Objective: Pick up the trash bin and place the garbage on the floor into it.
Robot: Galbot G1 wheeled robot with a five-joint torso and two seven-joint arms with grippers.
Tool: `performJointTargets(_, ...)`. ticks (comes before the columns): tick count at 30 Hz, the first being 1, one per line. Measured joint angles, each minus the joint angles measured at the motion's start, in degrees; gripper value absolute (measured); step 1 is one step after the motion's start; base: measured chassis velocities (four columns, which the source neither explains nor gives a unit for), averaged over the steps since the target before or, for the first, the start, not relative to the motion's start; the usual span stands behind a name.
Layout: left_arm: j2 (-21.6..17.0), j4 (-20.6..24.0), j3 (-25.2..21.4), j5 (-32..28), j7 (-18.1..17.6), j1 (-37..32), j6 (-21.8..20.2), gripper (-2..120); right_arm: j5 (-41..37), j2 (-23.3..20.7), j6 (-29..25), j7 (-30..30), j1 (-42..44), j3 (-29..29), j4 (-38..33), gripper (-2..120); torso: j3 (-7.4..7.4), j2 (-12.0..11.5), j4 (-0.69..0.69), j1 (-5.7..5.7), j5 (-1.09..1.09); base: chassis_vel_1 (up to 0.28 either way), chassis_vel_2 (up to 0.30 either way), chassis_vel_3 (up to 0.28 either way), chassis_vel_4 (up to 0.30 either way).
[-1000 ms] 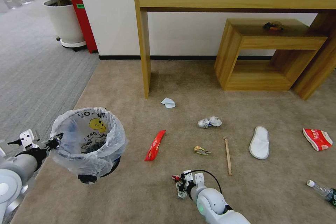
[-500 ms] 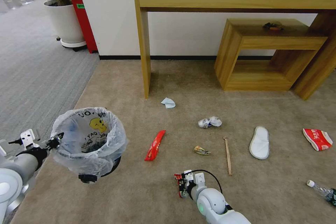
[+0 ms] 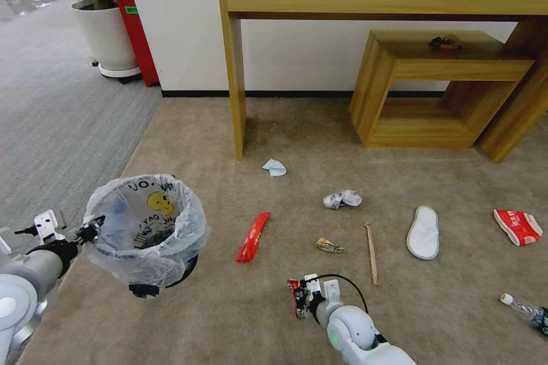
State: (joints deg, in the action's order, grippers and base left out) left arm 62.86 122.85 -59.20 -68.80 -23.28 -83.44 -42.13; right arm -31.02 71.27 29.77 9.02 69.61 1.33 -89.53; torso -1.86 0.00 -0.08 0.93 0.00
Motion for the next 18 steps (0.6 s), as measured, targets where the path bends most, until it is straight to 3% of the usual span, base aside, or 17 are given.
performJointTargets(8,0.02,0.17,0.19,0.14,0.01,-0.35,0.00,3,0.18,-0.42,0.02,0.00,1.53,0.32,-2.23,0,0.00,0.00,0.00,0.00,0.00,0.000,0.000,0.000,0.000)
performJointTargets(18,0.59,0.58,4.37,4.28,0.48,-1.37,0.00,3,-1.62,-4.34,-0.19,-0.02,4.04,6.64,-15.56,0,0.00,0.00,0.00,0.00,0.00,0.000,0.000,0.000,0.000)
